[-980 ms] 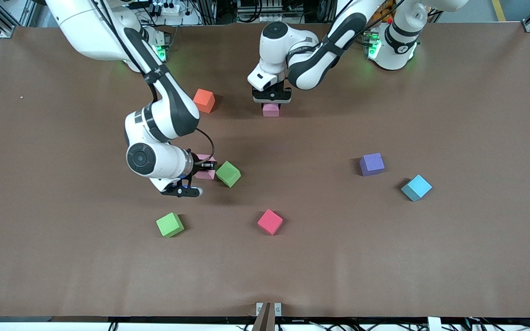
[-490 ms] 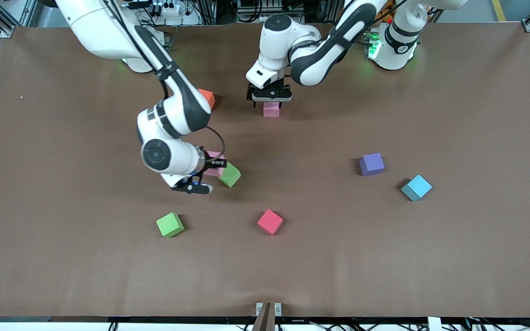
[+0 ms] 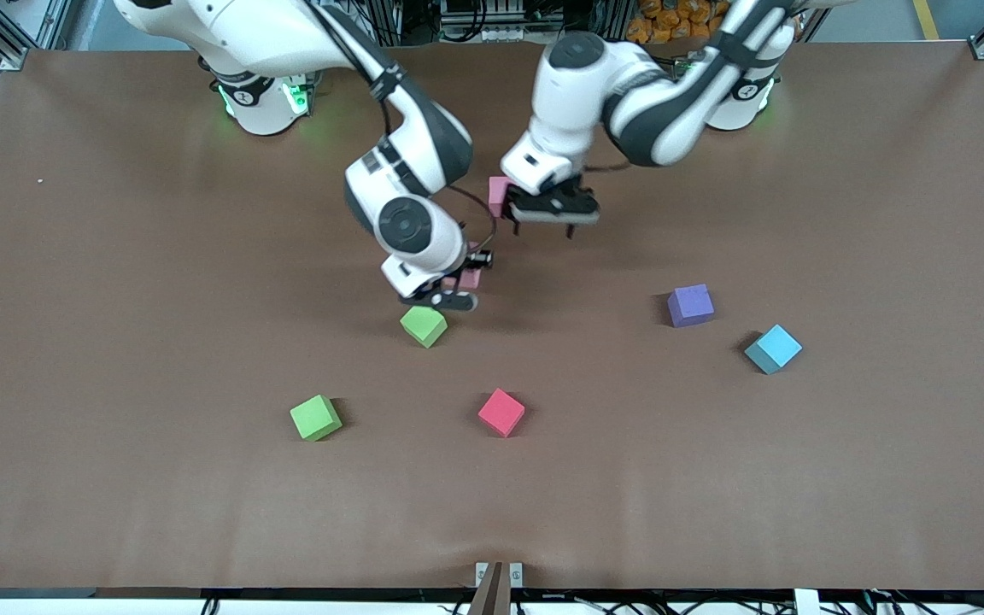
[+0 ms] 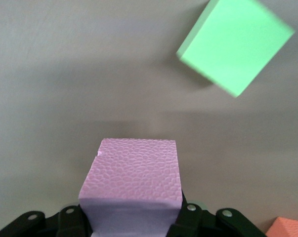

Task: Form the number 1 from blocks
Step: 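Place the pink cube below the first with the right gripper while left grasps purple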

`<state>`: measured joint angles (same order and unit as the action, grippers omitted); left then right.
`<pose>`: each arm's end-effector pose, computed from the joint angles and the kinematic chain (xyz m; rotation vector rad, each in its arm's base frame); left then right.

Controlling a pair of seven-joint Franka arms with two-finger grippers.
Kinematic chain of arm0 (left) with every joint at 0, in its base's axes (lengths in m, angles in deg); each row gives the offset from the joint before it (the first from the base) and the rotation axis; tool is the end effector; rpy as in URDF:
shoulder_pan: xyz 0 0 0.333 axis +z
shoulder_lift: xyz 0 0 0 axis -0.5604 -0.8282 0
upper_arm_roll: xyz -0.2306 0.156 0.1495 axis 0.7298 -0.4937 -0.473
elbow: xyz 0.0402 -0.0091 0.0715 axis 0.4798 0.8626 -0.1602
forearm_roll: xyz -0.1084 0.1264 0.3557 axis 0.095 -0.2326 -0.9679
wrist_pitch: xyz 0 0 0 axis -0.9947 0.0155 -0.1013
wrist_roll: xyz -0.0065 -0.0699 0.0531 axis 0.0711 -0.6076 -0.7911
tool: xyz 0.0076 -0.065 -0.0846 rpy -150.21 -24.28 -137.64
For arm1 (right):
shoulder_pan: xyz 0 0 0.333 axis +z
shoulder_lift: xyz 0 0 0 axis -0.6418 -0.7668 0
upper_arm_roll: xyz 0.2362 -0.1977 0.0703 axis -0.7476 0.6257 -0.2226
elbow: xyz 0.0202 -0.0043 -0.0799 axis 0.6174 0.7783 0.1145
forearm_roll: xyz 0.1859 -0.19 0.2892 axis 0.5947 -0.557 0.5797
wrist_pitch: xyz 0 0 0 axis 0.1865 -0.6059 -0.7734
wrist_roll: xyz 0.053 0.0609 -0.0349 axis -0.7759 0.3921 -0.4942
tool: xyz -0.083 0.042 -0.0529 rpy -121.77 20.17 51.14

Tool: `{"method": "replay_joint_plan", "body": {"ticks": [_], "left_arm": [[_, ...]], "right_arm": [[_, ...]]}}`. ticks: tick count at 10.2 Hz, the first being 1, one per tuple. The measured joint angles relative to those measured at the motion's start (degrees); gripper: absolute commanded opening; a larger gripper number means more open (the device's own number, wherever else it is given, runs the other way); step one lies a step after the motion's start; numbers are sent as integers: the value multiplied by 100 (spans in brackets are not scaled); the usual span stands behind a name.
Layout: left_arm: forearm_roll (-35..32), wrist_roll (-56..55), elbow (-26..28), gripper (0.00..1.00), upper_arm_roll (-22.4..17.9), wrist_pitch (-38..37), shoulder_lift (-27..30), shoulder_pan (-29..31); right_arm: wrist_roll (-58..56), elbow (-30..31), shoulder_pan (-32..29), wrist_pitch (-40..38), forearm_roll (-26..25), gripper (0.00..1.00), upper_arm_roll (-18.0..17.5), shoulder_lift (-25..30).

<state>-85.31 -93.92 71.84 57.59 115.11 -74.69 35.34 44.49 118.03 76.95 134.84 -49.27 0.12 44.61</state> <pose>0.4107 -0.4063 0.3507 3.0682 -0.1125 0.2884 0.4802 0.4634 0.2708 -2.9982 0.1534 0.4271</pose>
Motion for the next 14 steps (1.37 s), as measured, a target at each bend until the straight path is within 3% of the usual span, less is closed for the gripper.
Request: {"method": "replay_joint_plan", "body": {"ticks": [3, 6, 14], "left_arm": [[814, 2290, -299, 100, -1046, -325, 69, 241], [1272, 3204, -315, 100, -1939, -344, -120, 276], [1279, 4038, -182, 100, -2559, -391, -780, 340]], "right_arm": [[8, 0, 495, 656, 0, 0, 6, -453], [8, -12, 684, 715, -2, 0, 7, -685], [600, -13, 991, 517, -2, 0, 5, -741]]}}
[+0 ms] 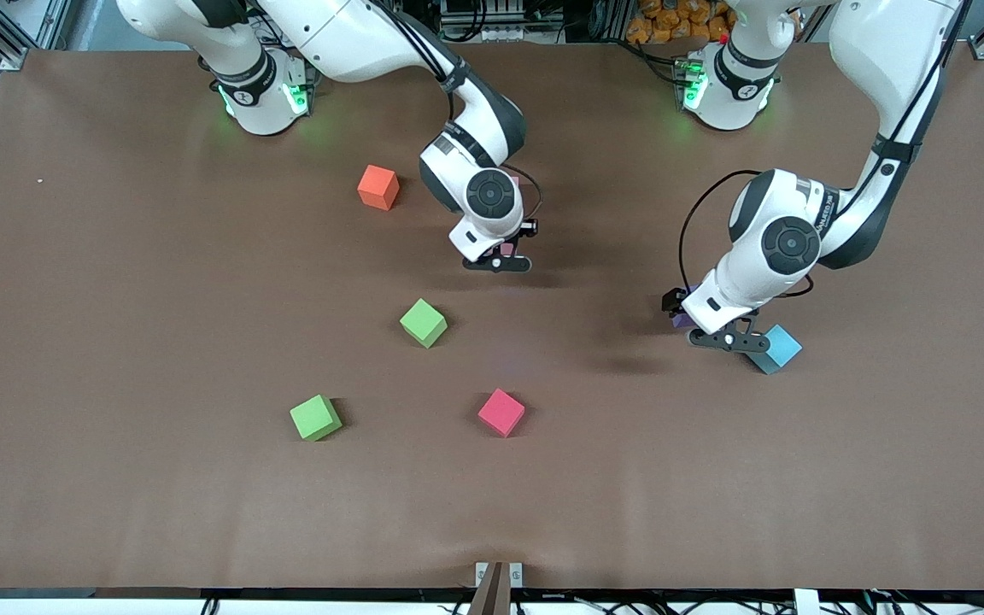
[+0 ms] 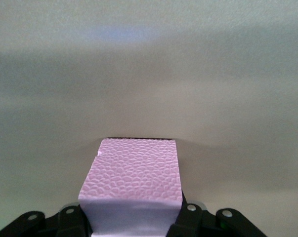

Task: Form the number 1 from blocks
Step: 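Place the pink cube below the first with the right gripper while left grasps purple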

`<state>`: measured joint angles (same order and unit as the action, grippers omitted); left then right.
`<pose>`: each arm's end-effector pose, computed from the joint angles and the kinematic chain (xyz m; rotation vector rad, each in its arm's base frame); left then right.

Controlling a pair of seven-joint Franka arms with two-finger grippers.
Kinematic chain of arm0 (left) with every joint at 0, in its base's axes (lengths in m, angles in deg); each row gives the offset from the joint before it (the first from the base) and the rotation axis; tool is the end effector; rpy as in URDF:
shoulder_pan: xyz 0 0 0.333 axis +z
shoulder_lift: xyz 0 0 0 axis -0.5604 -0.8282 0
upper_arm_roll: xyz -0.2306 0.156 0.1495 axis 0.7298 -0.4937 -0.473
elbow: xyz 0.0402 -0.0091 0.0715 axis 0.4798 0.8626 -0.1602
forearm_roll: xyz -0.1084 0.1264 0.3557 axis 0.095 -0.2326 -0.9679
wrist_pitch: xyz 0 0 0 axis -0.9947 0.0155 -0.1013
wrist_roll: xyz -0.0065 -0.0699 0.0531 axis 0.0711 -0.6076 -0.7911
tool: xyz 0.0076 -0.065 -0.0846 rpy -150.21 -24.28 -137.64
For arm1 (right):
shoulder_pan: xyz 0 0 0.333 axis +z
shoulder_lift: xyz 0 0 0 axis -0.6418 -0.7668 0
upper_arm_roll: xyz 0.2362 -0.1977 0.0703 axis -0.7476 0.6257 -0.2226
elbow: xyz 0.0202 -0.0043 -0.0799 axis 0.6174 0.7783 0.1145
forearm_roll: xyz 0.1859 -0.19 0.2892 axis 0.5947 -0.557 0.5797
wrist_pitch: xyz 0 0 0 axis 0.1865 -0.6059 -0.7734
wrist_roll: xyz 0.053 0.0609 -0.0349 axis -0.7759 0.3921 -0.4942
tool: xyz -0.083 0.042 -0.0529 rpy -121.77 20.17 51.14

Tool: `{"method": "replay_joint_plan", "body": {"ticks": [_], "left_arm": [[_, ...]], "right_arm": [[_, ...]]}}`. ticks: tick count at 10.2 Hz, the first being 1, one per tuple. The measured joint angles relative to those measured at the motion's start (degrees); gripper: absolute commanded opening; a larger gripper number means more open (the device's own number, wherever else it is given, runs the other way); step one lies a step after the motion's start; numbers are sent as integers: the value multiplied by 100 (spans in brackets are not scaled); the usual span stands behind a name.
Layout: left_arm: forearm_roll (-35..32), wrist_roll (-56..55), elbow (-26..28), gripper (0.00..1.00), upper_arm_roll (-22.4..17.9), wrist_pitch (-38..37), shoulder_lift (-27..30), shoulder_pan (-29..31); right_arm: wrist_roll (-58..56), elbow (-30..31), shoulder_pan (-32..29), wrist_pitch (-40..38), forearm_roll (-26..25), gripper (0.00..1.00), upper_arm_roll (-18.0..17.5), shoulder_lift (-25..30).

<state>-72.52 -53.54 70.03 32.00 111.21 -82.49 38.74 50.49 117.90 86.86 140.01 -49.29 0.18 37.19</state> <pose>0.5514 -0.1626 0.2526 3.1300 -0.1983 -0.1106 0.3943 0.5359 0.1918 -3.0631 0.0971 0.4873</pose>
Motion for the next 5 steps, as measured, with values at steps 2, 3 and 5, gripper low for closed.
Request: {"method": "replay_joint_plan", "body": {"ticks": [2, 3, 5], "left_arm": [[56, -1, 34, 100, -14, -9, -95, -3], [134, -1, 57, 100, -58, -12, -146, -3], [203, -1, 75, 100, -200, -12, -233, -1]], "right_arm": [[16, -2, 65, -32, 0, 0, 0, 0], [20, -5, 86, -83, 0, 0, -1, 0], [23, -7, 94, -131, 0, 0, 0, 0]]}}
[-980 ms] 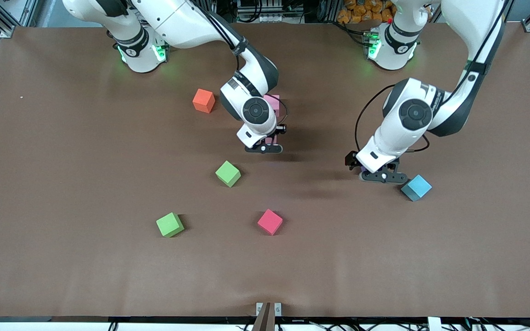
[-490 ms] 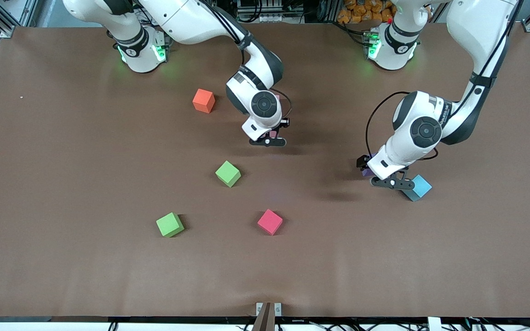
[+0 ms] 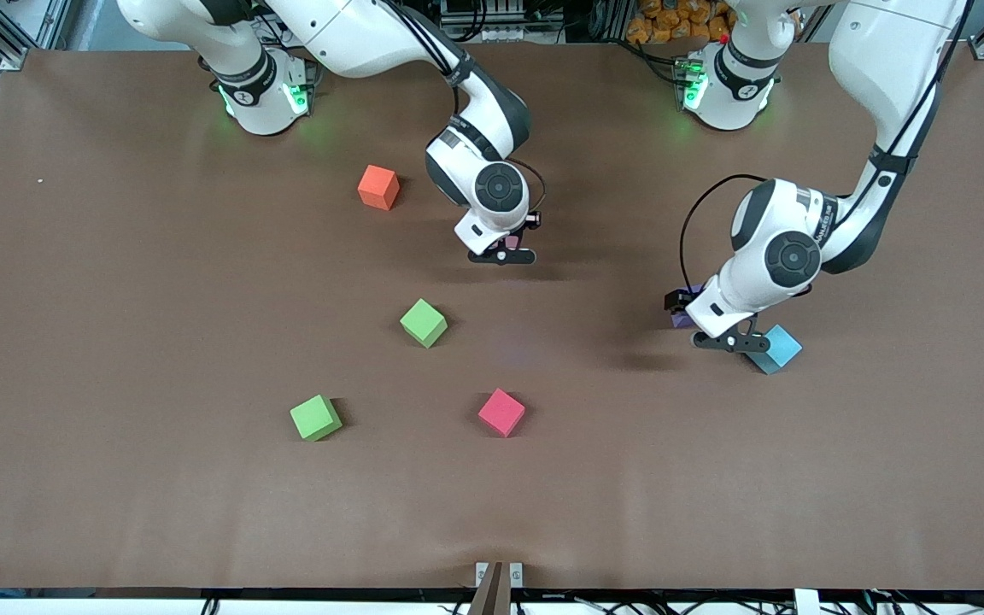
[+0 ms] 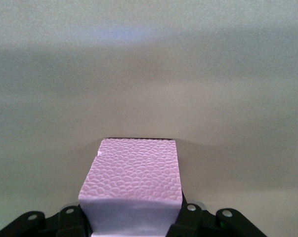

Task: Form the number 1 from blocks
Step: 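Place the pink cube below the first with the right gripper while left grasps purple, then carry the purple cube to the column while the right gripper grasps green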

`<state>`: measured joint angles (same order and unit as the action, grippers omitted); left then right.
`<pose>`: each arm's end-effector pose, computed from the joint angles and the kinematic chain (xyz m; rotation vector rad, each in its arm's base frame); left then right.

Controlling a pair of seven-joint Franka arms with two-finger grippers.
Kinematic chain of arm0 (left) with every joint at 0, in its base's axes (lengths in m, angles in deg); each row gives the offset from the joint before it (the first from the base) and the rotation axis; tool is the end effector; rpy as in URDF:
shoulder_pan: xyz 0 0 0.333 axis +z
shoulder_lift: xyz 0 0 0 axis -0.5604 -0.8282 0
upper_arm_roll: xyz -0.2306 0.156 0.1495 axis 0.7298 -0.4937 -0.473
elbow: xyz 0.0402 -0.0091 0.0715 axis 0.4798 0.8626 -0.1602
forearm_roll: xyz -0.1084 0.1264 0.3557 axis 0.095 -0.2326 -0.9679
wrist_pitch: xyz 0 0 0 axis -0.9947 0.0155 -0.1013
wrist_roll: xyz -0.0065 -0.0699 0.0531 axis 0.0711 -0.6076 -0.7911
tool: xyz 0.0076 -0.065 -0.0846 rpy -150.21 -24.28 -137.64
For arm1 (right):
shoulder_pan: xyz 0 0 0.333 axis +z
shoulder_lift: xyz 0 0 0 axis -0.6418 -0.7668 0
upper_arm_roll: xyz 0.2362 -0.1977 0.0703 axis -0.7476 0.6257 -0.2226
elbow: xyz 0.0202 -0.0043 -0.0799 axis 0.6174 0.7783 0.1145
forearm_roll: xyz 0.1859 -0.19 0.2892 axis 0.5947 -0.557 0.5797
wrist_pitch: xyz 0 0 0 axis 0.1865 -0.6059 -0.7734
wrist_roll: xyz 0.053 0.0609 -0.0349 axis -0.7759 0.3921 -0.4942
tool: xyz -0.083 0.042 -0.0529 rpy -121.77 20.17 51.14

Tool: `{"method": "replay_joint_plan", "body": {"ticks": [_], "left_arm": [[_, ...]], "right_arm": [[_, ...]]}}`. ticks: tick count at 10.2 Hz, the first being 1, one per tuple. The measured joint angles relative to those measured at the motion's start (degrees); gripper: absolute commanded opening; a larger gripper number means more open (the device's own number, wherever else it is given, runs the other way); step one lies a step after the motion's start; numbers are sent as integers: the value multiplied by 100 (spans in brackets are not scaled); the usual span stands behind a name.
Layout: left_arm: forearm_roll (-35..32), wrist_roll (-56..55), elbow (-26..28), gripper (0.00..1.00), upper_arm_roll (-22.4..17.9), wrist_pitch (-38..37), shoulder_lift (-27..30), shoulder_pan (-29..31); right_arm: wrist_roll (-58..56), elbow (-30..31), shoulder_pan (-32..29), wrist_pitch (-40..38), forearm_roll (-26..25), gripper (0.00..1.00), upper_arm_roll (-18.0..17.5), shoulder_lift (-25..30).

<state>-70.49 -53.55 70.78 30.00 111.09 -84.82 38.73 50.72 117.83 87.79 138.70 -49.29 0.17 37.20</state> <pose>0.5473 -0.1438 0.2232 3.1161 -0.1072 -0.2107 0.3835 0.5410 0.1910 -3.0778 0.0739 0.5142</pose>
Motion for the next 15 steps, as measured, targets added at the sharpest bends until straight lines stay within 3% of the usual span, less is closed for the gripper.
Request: {"method": "replay_joint_plan", "body": {"ticks": [3, 4, 5, 7, 11, 13, 15], "left_arm": [[258, 0, 16, 100, -124, 0, -77, 0], [301, -9, 20, 84, -126, 0, -86, 0], [312, -25, 26, 55, -126, 0, -101, -1], [325, -27, 33, 1, -127, 0, -138, -1], [330, -27, -7, 0, -105, -9, -119, -26], [332, -26, -192, 0, -38, -44, -19, -215], [349, -52, -465, 0, -15, -109, 127, -704]], "right_arm": [[13, -1, 1, -23, 0, 0, 0, 1], [18, -3, 1, -47, 0, 51, 0, 0], [22, -7, 1, -85, 0, 100, 0, 0], [23, -12, 13, -174, -39, 100, 0, 1], [26, -322, -56, -720, -95, 100, 212, 209], [26, -776, -361, -1378, -111, 100, 367, 397], [-246, -1020, -882, -1550, -290, 100, 389, 451]]}}
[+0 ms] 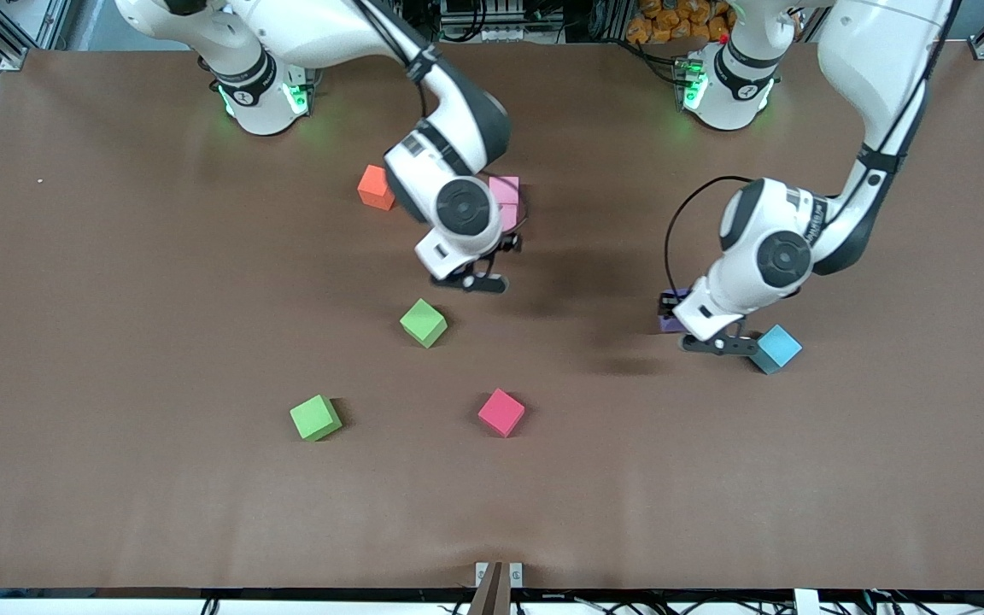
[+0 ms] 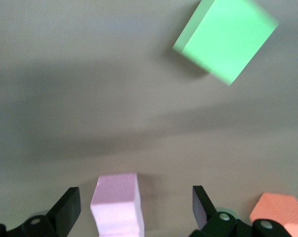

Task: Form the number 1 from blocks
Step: 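Carry the purple cube to the column while the right gripper grasps green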

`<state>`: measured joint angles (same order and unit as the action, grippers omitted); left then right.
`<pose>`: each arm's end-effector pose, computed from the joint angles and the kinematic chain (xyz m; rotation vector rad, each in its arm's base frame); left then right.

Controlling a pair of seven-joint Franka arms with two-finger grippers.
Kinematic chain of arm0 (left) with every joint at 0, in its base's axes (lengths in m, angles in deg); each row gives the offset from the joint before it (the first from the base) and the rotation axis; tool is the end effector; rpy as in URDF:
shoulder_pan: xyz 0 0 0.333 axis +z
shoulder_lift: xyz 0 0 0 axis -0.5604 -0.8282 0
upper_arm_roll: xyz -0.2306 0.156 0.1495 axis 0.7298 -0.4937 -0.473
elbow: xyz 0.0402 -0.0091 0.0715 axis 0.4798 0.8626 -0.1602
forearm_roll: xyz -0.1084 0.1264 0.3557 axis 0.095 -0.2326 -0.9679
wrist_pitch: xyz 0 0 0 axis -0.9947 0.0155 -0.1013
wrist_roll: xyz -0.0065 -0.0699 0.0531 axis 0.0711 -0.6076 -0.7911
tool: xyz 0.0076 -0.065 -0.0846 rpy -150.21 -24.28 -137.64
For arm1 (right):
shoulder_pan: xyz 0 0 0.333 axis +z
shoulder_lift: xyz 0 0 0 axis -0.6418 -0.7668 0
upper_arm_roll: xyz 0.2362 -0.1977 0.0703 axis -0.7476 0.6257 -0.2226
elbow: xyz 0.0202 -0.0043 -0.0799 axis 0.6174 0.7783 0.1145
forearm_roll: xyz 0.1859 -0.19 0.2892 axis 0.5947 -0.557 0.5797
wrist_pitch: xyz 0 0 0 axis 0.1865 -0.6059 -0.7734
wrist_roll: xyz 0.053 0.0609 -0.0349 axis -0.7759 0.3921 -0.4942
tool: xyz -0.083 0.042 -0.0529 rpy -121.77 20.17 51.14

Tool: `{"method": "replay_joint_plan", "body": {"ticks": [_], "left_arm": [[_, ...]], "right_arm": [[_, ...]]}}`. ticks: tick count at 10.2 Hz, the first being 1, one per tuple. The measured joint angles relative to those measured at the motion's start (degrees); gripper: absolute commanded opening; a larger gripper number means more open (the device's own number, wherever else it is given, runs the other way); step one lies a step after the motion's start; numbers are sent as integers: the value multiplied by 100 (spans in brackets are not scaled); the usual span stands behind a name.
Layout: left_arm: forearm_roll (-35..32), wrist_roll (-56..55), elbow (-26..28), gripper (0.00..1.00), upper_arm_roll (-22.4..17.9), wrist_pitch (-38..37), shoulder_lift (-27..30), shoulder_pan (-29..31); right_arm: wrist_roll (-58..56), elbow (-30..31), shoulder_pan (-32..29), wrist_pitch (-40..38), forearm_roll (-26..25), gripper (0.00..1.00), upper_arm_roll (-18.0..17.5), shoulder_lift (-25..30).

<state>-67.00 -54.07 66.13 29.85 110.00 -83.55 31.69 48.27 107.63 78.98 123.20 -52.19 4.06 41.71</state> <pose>0.5540 -0.2148 0.2650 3.0728 -0.1980 -0.1073 0.5072 0.4653 0.2991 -3.0900 0.2103 0.4612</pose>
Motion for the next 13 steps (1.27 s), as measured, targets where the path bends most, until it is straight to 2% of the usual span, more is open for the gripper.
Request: {"method": "replay_joint_plan", "body": {"ticks": [3, 6, 9, 13], "left_arm": [[461, -507, -409, 0, 8, -33, 18, -846], [604, -1779, -854, 0, 7, -36, -249, -1804], [605, -2545, -1244, 0, -26, -31, -818, -2431], [605, -2785, -1503, 0, -203, -31, -1236, -2891]], "right_arm": [[-1200, -12, -735, -16, -368, 100, 26, -11], [-2404, -12, -1451, 62, -906, 100, 42, -21], [-3953, -10, -2147, 814, -1169, 100, 49, -152], [-5675, -1, -2568, 1856, -1179, 100, 49, -565]]}}
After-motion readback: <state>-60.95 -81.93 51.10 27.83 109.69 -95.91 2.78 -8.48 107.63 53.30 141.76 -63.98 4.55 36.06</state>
